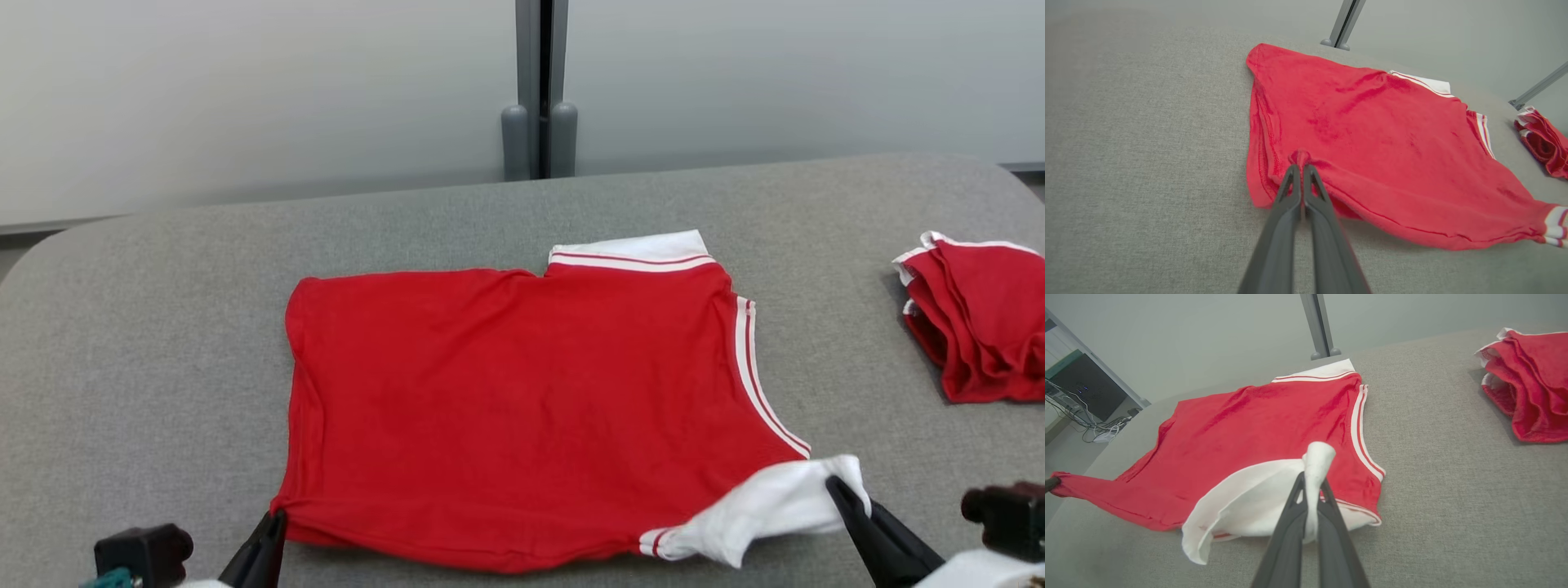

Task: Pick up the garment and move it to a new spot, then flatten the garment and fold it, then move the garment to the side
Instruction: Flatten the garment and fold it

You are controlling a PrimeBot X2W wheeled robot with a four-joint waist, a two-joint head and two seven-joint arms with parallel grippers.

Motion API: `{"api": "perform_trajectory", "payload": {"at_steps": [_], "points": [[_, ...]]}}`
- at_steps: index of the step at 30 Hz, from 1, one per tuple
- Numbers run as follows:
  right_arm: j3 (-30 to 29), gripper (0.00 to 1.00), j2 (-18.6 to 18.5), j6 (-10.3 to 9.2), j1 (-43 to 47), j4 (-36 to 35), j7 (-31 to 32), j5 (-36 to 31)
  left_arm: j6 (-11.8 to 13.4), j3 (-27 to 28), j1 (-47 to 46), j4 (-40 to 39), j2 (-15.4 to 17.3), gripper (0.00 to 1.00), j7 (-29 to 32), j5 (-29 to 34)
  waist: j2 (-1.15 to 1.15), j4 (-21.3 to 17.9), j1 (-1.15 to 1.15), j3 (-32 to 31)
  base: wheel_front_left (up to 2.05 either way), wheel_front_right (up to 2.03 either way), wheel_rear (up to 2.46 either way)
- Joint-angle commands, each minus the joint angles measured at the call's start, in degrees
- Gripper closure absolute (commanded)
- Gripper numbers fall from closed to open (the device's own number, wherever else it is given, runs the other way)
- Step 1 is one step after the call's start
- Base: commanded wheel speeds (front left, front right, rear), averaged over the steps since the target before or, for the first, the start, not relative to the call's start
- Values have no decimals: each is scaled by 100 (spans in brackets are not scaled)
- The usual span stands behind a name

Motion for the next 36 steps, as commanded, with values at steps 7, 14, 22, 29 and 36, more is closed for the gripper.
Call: {"api": "perform_trajectory", "payload": {"at_steps": [7,14,22,29,36], "points": [[290,100,-320,-2,-1169,918,-362,226,-228,10,-802,726,117,100,320,-279,0,-25,0,677,0,0,0],[816,100,-763,-1,-2490,2031,-1050,423,-425,147,-1503,1240,222,100,302,-474,0,35,0,1218,0,0,0],[1563,23,-1007,-1,-3432,3160,-2208,712,-599,136,-2027,1729,197,64,-32,-457,0,142,0,1550,0,0,0],[1498,0,-907,-2,-3479,3524,-3522,375,-655,163,-2147,1976,-147,0,-1333,-159,0,210,0,1554,0,0,0],[564,0,-533,-2,-2968,2793,-4053,-669,-522,242,-2103,1892,-438,0,-2837,296,0,205,0,1291,0,0,0]]}}
